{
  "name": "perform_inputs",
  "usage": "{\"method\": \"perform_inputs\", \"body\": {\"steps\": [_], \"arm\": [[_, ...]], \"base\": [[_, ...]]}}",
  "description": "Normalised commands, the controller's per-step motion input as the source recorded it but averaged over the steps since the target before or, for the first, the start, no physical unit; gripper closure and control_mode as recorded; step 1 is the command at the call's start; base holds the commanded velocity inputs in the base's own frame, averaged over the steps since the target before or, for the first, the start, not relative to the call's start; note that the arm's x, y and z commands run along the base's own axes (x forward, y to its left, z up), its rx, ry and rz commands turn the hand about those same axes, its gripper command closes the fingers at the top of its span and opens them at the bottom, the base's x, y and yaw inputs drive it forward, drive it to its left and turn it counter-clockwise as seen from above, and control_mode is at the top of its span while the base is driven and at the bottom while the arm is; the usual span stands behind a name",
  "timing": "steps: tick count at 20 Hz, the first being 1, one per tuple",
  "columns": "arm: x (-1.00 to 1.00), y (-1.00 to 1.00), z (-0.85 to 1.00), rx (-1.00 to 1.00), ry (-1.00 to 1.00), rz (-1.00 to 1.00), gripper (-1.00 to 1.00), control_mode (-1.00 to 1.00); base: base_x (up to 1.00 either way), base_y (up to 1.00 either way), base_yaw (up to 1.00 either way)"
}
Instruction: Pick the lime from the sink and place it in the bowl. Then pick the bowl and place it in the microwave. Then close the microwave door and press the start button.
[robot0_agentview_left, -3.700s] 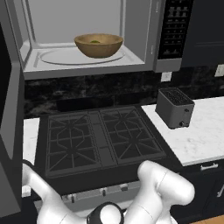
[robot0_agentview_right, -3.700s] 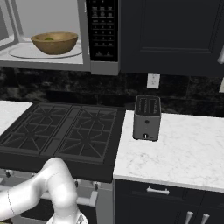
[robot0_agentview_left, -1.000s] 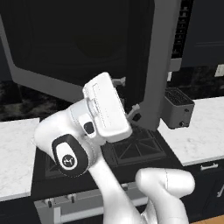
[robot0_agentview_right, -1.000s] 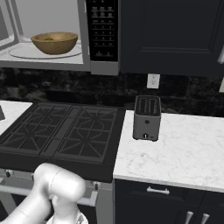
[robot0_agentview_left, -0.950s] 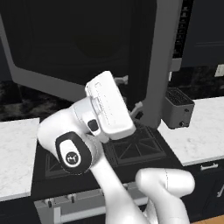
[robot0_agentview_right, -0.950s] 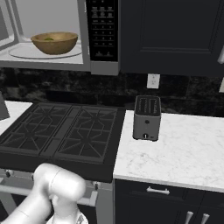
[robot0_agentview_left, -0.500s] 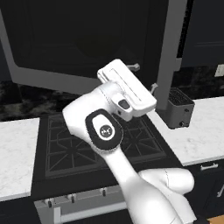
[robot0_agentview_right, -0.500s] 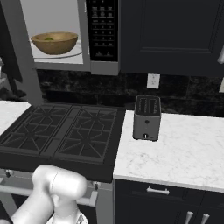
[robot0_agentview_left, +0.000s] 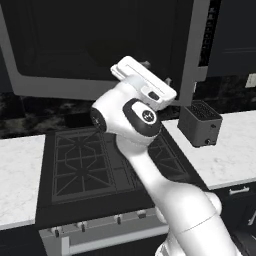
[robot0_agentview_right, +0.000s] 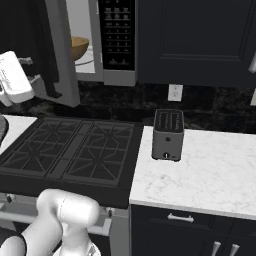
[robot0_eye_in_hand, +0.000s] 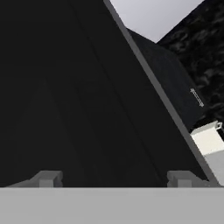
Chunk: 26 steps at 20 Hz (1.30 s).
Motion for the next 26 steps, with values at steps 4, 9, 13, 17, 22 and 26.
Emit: {"method": "perform_inputs", "body": {"steps": [4,9,13,17,22,26], "arm": [[1.00,0.00,0.00,0.09,0.08,0.29,-1.00,-1.00],[1.00,0.00,0.00,0.08,0.09,0.28,-1.00,-1.00],[1.00,0.00,0.00,0.07,0.09,0.27,-1.00,-1.00],[1.00,0.00,0.00,0.06,0.08,0.26,-1.00,-1.00],[0.93,0.02,0.00,0.05,0.06,0.24,-1.00,-1.00],[-0.22,0.02,0.00,0.01,0.01,0.06,-1.00,-1.00]], "base": [[0.00,0.00,0.00],[0.00,0.00,0.00],[0.00,0.00,0.00],[0.00,0.00,0.00],[0.00,0.00,0.00],[0.00,0.00,0.00]]}}
